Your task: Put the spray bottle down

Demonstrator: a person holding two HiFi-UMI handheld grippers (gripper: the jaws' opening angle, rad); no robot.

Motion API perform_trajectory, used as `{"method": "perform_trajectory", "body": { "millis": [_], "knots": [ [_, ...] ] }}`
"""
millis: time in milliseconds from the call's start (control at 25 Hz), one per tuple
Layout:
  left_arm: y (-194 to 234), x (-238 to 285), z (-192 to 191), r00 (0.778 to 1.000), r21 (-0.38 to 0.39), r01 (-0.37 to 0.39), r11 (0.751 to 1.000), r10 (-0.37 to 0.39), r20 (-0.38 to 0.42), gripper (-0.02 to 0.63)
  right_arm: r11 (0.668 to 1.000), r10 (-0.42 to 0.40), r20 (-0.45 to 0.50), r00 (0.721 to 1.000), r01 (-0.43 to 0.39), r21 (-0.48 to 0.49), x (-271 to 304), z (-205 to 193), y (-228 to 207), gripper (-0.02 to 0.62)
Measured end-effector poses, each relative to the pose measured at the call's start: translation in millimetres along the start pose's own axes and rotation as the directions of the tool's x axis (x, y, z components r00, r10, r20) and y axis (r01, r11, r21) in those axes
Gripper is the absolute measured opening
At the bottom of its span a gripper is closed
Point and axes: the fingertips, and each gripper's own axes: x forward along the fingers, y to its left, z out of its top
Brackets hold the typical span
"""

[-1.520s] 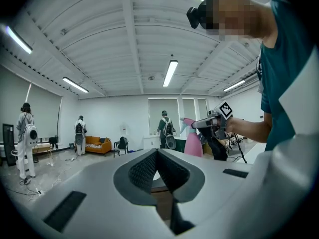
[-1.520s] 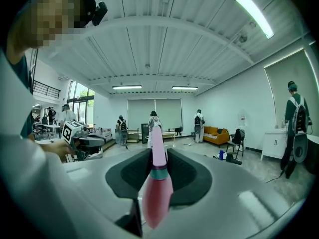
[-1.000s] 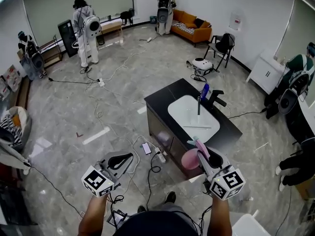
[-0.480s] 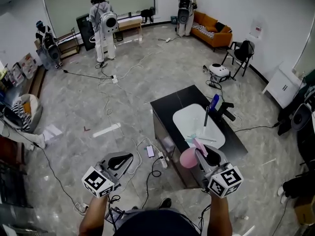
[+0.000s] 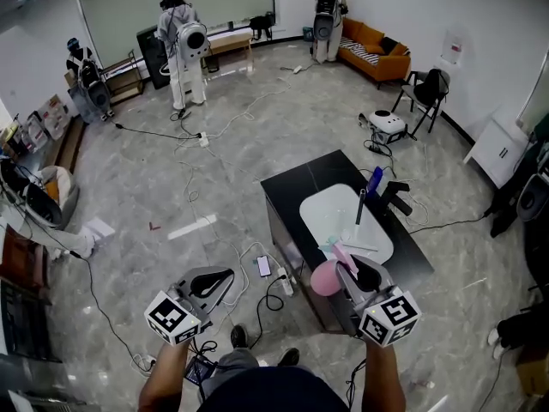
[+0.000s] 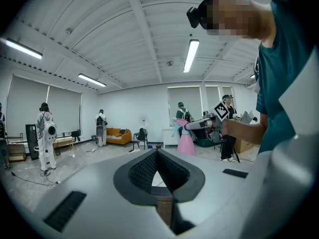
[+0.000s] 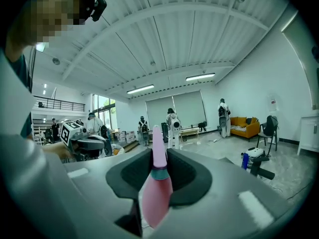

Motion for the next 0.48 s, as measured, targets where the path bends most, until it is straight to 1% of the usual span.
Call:
{"method": "perform_trajectory", "body": {
  "millis": [240,360,480],
  "knots": [
    [19,33,1,0.997,0.002,0.076,0.997,-0.076,0.010,0.005,0.998,-0.063,-0.015,0.998,0.063,0.010,6,-4,-16,0.104],
    [38,45,-3,0.993,0.000,0.120,0.993,-0.120,0.018,0.005,0.994,-0.107,-0.018,0.994,0.107,0.013,17,-5,-22,0.104],
    [63,53,5,0.986,0.013,0.162,0.987,-0.162,0.026,0.005,0.989,-0.149,-0.014,0.989,0.149,0.014,35,0,-25,0.104]
  ]
}}
